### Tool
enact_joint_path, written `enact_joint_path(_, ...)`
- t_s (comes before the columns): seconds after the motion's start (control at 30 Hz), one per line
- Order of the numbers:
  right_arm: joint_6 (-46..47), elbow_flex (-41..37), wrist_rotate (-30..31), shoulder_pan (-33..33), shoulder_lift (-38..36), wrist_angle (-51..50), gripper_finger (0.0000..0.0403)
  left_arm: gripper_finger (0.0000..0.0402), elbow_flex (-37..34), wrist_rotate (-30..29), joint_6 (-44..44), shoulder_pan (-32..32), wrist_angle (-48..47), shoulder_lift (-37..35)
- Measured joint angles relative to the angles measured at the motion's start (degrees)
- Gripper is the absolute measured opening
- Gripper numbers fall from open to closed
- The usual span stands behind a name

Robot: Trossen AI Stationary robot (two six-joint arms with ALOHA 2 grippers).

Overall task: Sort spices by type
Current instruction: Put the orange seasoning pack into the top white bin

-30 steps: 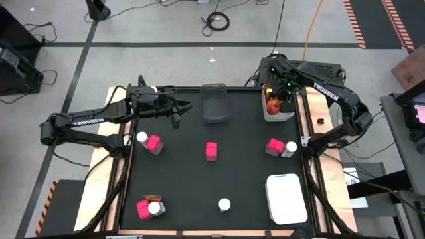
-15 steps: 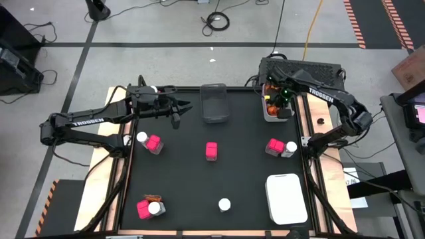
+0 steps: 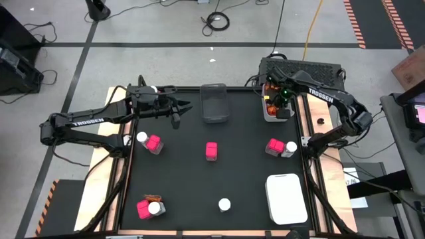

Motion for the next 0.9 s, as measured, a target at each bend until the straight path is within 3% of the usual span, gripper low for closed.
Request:
enact_joint_path(0.53, 2.4, 0.1, 0.2, 0.1, -0.8, -1.0, 0.0138, 0.0119, 0.0, 1.9, 1.0, 0.0, -4.9, -0.1)
enact_joint_path(0.77, 3.0, 4.6, 5.5, 1.8, -4.9, -4.3, 0.0159, 0.0119, 0.7, 4.1, -4.9, 0.0, -10.2, -0.6)
enact_joint_path(0.9, 8.3, 9.5, -0.3, 2.9, -7.7, -3.6, 0.0160, 0.0119, 2.8, 8.1, -8.2, 0.0, -16.0, -3.0)
